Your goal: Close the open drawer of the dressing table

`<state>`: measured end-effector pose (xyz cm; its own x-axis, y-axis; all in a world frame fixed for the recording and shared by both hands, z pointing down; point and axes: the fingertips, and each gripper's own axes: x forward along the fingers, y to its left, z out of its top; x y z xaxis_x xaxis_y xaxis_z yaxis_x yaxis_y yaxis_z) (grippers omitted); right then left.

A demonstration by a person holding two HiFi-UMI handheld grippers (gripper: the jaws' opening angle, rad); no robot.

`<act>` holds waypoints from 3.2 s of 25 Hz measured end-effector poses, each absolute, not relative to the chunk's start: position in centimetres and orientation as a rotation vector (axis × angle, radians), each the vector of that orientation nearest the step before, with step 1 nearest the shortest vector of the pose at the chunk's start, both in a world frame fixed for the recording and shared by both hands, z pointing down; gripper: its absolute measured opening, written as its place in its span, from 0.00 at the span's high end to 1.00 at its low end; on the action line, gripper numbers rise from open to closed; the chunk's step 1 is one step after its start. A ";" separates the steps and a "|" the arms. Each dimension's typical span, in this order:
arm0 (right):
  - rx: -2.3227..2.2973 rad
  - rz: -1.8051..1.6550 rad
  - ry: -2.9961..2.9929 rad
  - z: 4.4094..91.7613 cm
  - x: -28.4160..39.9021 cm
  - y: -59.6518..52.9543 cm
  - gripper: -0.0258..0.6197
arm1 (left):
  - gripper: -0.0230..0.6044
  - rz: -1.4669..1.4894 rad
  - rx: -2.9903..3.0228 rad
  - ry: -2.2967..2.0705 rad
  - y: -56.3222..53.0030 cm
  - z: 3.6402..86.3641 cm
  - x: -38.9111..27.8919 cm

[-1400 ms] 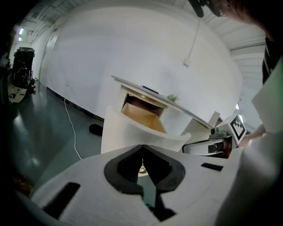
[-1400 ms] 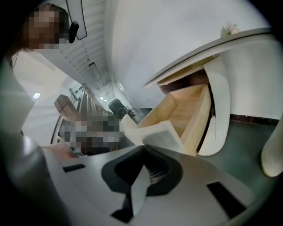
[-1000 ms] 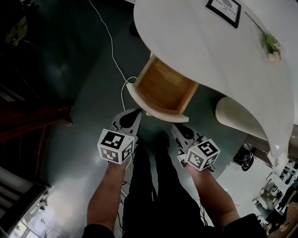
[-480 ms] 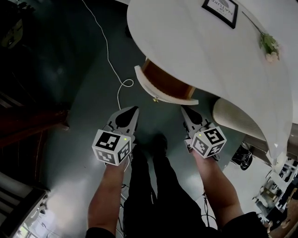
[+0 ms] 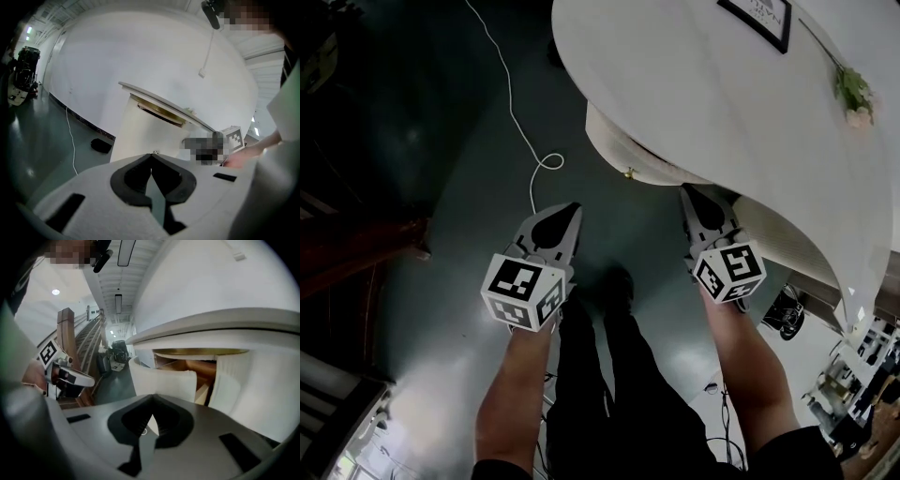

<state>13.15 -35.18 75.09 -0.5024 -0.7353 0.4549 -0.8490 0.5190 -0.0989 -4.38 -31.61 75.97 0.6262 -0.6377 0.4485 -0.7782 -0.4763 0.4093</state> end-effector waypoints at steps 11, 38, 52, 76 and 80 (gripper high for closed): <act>1.353 0.278 -2.330 77.1 13.7 -38.6 0.95 | 0.95 0.294 2.277 -1.137 -33.4 76.7 -5.8; 1.310 0.644 -2.265 72.9 10.1 -29.2 0.95 | 0.95 0.420 2.407 -1.181 -27.6 62.2 -8.8; 1.148 0.453 -2.499 50.0 3.6 -23.8 0.95 | 0.95 0.225 2.423 -1.290 -19.2 44.3 -15.8; 1.326 0.307 -2.596 39.4 8.7 -22.2 0.95 | 0.95 0.138 2.546 -1.287 -21.3 38.5 -14.1; 1.251 0.182 -2.609 38.6 12.5 -22.2 0.95 | 0.95 0.135 2.520 -1.334 -22.4 37.7 -10.4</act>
